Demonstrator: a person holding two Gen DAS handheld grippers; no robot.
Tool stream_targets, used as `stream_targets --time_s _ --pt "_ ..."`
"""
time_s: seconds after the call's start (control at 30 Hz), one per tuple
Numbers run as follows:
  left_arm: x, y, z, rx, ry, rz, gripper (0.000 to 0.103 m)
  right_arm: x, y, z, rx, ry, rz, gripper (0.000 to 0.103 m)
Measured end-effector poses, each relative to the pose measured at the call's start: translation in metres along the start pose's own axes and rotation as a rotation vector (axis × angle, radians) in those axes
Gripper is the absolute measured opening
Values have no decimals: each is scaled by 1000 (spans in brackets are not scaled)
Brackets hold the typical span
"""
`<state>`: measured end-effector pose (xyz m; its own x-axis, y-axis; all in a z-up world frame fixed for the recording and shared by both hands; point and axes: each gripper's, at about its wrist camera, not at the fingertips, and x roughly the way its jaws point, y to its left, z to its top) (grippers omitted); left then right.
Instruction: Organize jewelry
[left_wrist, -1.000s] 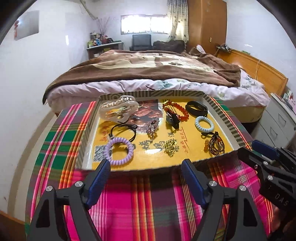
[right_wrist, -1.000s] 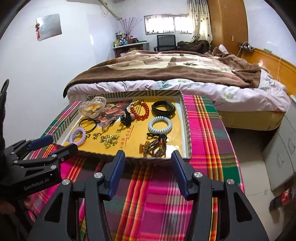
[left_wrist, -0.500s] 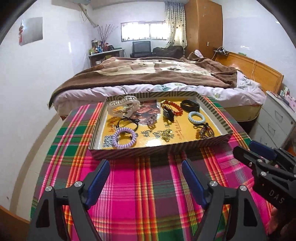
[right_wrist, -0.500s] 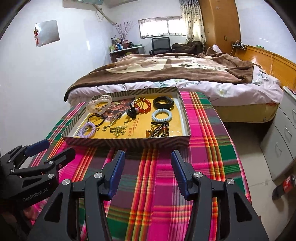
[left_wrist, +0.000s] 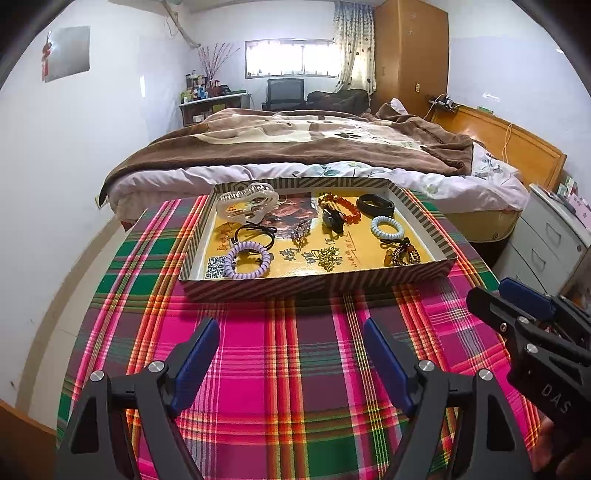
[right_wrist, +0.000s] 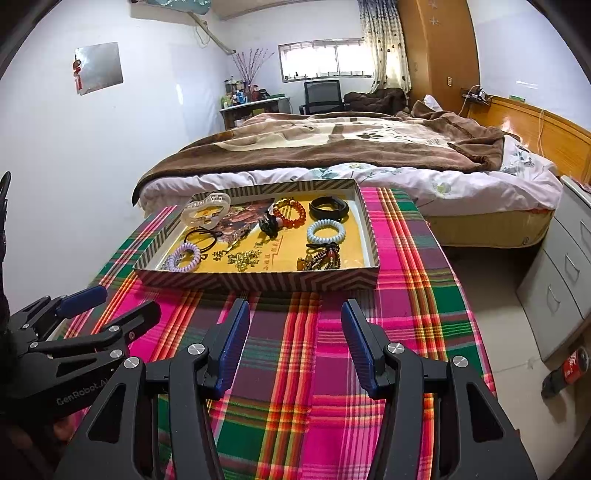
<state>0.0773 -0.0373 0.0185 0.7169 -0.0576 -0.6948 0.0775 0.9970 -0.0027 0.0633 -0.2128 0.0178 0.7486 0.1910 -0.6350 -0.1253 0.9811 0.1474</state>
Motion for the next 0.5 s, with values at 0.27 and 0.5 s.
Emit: stream_targets --time_s 0.27,0.5 --pt "-3 3 -1 -10 -14 25 80 -2 0 -2 -1 0 0 52" --pt "-9 1 0 -7 -41 27 80 -2 2 -4 -2 -1 -3 52"
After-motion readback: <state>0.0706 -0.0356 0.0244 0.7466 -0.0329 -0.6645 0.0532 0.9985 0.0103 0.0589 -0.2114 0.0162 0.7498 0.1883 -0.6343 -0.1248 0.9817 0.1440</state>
